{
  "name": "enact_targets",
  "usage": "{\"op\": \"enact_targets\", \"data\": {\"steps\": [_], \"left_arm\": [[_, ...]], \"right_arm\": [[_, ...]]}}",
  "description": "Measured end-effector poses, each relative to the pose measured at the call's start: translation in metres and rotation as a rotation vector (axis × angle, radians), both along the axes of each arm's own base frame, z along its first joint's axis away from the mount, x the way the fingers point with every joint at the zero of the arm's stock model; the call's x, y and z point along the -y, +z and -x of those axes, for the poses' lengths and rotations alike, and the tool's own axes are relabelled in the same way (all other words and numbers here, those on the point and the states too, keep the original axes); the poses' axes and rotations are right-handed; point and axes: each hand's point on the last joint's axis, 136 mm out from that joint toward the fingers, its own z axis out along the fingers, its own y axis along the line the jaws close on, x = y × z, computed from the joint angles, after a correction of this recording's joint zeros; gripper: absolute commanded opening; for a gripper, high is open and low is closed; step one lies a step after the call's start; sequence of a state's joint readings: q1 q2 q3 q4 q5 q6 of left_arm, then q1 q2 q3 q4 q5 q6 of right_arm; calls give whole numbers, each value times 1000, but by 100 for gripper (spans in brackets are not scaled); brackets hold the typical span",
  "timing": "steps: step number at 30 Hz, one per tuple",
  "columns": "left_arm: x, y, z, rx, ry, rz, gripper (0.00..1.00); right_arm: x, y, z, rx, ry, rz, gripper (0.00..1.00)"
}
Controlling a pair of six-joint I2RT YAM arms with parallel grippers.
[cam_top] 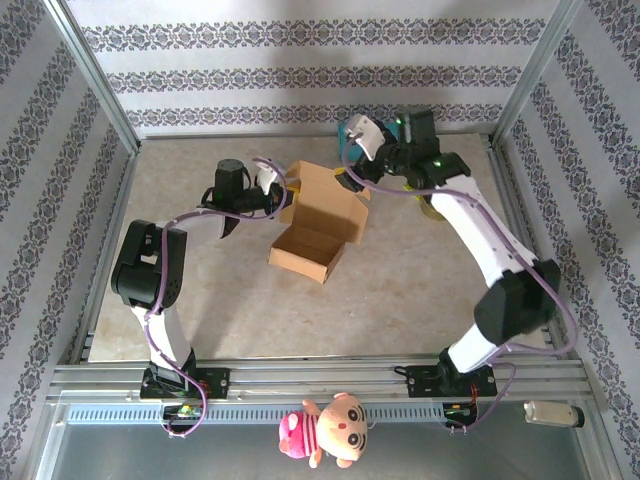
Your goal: Fold the paper box
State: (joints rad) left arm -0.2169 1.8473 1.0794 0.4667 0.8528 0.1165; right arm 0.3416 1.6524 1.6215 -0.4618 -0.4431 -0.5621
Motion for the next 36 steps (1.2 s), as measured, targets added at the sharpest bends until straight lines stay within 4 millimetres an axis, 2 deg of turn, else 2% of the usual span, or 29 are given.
{"op": "enact_targets", "data": {"steps": [4,9,14,15,18,22,26,29,32,35,36], "left_arm": [[0,8,5,53,-9,-1,0],[-1,16,6,100,-5,-9,0],[-1,17,4,119,3,-20,0],[-1,17,4,123,8,-22,3],[-2,20,4,129,33,-27,24],[-4,40,11,150,69,-17,39],[-15,71,26,161,134,16,43],[-27,89,38,135,208,42,43],[-44,96,41,44,316,74,40],[-75,86,29,-132,497,113,36],[-89,79,22,-211,569,123,27]], "right_arm": [[-15,-34,-13,-77,49,120,73],[-31,-70,-2,-181,110,199,47],[-36,-78,8,-189,127,262,23],[-37,-78,8,-178,126,279,18],[-41,-78,8,-113,132,359,6],[-45,-76,13,38,162,499,5],[-50,-74,13,205,184,622,6],[-55,-76,8,299,188,669,6],[-56,-78,1,366,182,688,6],[-57,-80,-2,405,184,697,6],[-57,-81,-2,411,185,697,6]]}}
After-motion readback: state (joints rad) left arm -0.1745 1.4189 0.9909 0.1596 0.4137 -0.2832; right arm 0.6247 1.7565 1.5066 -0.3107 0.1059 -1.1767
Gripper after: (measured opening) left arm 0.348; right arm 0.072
